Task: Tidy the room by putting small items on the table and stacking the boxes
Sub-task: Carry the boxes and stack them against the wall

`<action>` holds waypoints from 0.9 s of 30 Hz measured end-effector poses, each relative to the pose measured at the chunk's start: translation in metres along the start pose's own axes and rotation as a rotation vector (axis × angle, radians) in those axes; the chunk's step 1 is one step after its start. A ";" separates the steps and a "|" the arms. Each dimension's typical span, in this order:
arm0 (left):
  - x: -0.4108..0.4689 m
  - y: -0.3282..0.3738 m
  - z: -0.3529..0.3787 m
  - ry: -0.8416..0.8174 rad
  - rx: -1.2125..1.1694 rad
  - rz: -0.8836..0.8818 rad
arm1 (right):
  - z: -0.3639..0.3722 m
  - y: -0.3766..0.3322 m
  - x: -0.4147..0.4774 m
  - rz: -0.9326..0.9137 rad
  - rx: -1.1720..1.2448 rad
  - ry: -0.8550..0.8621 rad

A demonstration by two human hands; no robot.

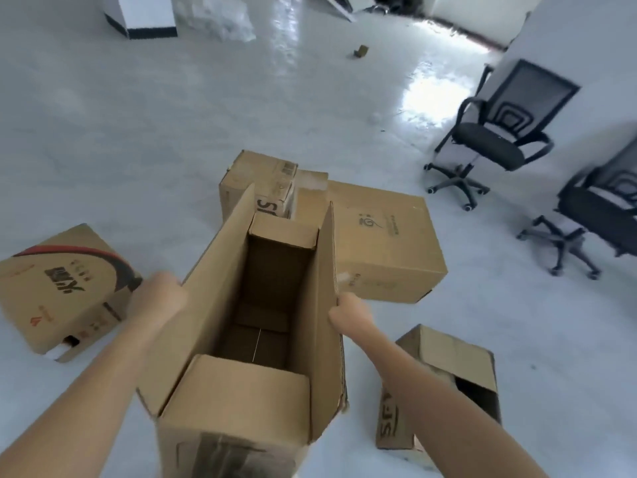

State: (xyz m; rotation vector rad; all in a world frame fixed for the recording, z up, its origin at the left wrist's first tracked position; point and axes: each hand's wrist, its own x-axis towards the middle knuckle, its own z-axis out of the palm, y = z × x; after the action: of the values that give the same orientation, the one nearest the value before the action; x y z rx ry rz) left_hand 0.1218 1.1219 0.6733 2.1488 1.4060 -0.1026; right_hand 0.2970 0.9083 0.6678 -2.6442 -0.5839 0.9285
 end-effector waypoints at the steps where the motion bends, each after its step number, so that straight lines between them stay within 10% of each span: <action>1: -0.001 0.026 -0.001 0.007 -0.007 0.028 | -0.020 0.011 -0.005 0.009 0.019 0.045; 27: -0.218 0.527 0.116 -0.368 0.073 1.352 | -0.244 0.262 -0.249 0.973 0.291 1.037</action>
State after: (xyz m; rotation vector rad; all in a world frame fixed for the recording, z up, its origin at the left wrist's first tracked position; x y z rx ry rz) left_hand 0.5074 0.7329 0.8711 2.4995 -0.3901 -0.0198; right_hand 0.3503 0.5334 0.8841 -2.5672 1.0314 -0.2956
